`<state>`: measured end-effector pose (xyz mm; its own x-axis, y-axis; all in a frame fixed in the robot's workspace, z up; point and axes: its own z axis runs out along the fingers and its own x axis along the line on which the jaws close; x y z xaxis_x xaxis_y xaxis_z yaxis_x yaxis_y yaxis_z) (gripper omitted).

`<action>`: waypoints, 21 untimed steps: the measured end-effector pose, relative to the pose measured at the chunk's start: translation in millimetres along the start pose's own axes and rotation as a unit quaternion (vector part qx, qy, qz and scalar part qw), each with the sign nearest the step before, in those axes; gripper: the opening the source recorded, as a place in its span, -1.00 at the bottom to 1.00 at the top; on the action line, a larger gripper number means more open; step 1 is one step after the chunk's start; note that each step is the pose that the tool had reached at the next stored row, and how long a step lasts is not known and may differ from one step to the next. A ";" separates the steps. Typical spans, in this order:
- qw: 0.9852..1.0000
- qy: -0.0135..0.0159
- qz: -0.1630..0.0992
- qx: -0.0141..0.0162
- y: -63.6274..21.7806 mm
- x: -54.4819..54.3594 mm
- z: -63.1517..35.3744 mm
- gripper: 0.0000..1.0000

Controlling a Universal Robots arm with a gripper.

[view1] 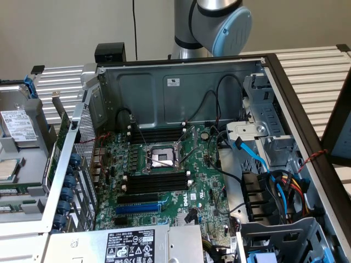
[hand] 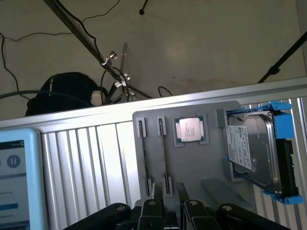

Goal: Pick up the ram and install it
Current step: 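Reach for the ram, then pick up the ram and move it above insertion slot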

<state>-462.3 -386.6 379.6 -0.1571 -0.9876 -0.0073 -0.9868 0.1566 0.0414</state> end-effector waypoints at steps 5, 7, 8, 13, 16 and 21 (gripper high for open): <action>1.000 0.000 0.000 0.000 -0.2 0.7 2.0 -0.51; 1.000 0.000 0.000 0.000 -0.2 0.8 2.1 -0.51; 1.000 0.000 0.000 0.000 -0.2 0.8 2.2 -0.51; 1.000 0.000 0.000 0.000 -0.2 0.8 2.2 -0.51; 1.000 0.000 0.000 0.000 -0.2 0.7 2.2 -0.51; 1.000 0.000 0.000 0.001 -0.6 3.4 4.0 -0.51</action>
<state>-462.4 -390.0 375.5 -0.1565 -0.9877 -0.0079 -0.9869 0.1560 0.0401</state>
